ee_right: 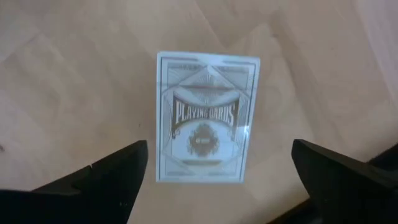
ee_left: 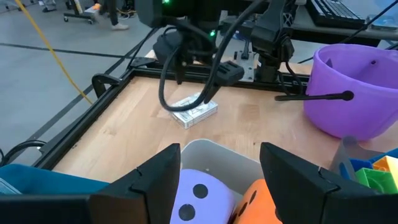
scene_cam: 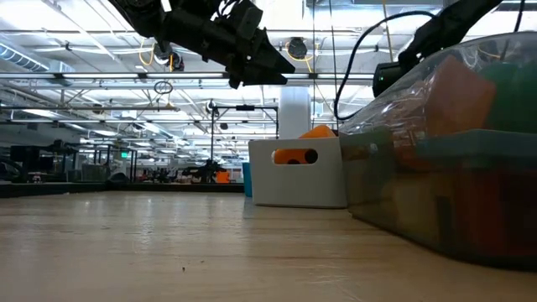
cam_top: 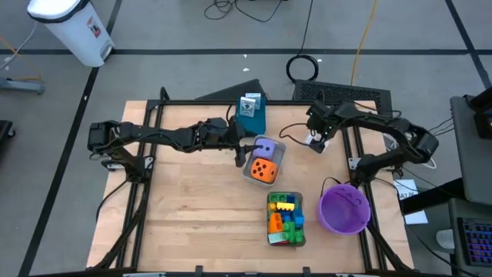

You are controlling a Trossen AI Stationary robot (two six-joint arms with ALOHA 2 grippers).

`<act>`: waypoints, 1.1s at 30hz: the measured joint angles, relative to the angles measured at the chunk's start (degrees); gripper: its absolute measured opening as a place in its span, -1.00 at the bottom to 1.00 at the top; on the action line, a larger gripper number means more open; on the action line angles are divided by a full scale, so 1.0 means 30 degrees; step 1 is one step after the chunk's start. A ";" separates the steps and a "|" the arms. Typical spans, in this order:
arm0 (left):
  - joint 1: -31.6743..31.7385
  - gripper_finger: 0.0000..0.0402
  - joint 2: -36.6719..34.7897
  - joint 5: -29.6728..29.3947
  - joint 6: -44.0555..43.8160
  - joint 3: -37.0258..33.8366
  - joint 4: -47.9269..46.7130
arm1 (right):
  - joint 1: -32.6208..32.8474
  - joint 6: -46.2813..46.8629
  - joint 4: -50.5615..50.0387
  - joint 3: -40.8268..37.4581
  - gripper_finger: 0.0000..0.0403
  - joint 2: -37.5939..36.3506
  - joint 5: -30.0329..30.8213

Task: Pick & Place Toys
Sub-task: Put the brown deck of cards into the blue bin

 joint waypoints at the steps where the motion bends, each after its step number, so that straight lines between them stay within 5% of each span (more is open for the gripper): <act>1: 0.0000 0.13 0.0000 0.0000 0.0000 0.0000 0.0000 | 0.0000 0.0000 0.0209 0.0002 0.93 0.0203 0.0000; 23: 0.0000 0.13 0.0000 0.0000 0.0007 0.0000 -0.0153 | 0.0000 -0.0371 0.1251 0.0009 0.97 0.3430 -0.0089; 33: 0.0000 0.13 0.0000 0.0007 0.0007 0.0000 -0.0160 | -0.0386 -0.0286 0.1265 0.0016 0.78 0.3425 -0.2363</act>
